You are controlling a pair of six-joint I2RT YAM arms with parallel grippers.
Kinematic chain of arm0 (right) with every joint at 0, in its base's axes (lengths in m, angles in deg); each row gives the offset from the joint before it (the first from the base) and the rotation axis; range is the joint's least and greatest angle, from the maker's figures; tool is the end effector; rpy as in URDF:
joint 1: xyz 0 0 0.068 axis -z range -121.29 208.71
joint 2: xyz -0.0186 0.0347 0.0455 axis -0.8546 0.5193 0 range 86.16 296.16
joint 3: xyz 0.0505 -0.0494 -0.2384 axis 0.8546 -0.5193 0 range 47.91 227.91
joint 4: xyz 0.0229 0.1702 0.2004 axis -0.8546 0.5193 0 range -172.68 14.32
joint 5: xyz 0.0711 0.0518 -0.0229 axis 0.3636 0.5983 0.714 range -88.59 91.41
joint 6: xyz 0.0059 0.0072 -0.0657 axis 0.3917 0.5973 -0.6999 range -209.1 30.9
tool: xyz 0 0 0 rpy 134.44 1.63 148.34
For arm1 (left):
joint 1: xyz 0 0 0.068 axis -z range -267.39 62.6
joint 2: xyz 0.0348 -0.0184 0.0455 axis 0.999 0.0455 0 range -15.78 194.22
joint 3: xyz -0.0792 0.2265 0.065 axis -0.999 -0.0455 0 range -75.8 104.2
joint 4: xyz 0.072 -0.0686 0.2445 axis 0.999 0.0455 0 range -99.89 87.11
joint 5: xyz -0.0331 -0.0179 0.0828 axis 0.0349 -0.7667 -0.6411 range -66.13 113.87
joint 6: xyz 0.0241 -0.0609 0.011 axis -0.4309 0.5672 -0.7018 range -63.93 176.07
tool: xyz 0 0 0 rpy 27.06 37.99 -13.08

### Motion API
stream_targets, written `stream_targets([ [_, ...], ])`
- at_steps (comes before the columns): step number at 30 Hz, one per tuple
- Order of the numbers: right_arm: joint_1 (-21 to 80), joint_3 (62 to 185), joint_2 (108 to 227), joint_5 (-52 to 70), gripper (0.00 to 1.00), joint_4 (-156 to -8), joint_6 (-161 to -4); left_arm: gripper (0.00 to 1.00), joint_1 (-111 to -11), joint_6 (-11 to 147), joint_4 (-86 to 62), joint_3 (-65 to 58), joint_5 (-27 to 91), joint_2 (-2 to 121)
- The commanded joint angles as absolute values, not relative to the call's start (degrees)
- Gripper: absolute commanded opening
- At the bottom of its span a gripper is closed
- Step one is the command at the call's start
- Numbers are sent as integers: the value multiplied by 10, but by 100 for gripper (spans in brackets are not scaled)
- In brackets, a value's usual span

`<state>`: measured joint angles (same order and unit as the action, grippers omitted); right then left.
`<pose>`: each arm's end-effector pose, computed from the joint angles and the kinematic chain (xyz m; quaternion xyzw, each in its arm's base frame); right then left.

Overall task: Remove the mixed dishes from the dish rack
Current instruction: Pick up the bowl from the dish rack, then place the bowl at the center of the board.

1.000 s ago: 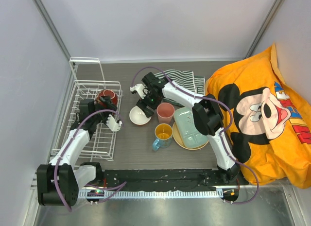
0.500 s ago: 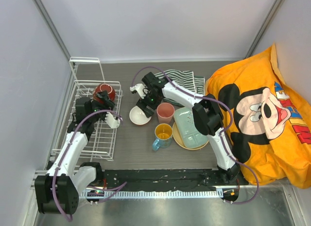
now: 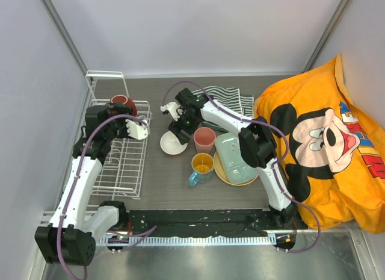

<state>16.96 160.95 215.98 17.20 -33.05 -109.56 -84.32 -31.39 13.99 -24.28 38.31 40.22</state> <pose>0.3465 0.3286 0.1687 -0.5250 0.8157 0.1696 0.1741 0.2470 -0.0264 0.2926 0.6505 0.5539 0.2614 0.4491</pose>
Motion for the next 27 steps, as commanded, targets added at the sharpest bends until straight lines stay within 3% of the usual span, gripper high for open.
stream_targets([
  [1,171,1632,2142,178,76,-326,-1088,0,-835,-152,186,-131,365,407],
  [7,171,1635,2135,179,76,-326,-1083,0,-835,60,317,6,396,462],
  [27,172,1674,2059,189,84,-319,-1061,0,-835,433,349,37,548,481],
])
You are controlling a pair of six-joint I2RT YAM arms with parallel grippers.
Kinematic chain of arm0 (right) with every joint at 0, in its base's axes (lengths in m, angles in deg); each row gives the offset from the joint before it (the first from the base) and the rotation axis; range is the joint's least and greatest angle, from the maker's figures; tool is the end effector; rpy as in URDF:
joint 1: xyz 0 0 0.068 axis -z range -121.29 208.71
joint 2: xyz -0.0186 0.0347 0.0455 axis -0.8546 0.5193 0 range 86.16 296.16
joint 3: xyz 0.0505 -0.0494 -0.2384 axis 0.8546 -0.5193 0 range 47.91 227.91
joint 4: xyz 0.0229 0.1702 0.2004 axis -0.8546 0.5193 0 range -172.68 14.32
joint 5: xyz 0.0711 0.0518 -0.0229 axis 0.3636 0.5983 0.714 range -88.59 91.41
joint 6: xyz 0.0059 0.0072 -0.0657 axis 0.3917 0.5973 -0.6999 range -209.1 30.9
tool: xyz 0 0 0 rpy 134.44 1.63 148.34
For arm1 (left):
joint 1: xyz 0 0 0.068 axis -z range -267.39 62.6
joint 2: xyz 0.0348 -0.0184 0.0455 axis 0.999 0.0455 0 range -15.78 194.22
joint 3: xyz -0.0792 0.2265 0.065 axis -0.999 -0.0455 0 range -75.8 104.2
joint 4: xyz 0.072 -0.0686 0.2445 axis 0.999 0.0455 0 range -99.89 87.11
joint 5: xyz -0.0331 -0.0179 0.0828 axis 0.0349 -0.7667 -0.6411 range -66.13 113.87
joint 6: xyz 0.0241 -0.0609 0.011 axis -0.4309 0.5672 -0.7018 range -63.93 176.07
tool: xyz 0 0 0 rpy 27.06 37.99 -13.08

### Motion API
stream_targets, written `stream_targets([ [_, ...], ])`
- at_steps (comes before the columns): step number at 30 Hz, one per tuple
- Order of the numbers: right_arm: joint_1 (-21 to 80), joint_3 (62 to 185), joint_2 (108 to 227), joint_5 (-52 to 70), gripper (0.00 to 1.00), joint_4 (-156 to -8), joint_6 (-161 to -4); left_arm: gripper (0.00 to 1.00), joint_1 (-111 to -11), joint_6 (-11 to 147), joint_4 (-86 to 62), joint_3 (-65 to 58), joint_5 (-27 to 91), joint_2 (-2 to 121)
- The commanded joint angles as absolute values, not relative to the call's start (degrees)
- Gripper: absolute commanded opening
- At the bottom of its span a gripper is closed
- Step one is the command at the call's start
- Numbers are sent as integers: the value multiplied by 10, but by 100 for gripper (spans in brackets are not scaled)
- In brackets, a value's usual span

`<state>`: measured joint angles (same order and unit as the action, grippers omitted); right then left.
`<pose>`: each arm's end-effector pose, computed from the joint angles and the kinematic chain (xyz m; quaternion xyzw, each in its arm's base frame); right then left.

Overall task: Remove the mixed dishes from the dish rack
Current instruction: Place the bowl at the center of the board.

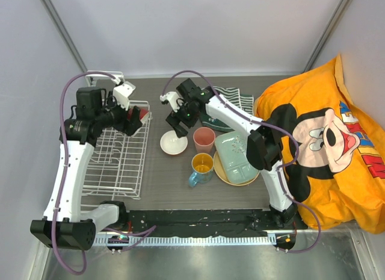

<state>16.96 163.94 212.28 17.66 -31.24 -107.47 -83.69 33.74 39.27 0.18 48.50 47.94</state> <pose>0.3442 0.3270 0.2127 -0.5108 0.8131 0.1835 0.2106 0.2391 -0.0374 0.3657 0.2897 0.8300 -0.1176 0.4618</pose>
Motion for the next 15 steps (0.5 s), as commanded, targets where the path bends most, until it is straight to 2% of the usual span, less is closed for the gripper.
stream_targets([
  [1,173,1677,2055,188,84,-319,-1060,0,-836,445,348,37,558,484],
  [10,186,1691,2022,192,88,-330,-1040,0,-836,585,282,15,653,516],
  [15,204,1701,2005,244,88,-333,-1016,0,-836,622,248,2,678,534],
])
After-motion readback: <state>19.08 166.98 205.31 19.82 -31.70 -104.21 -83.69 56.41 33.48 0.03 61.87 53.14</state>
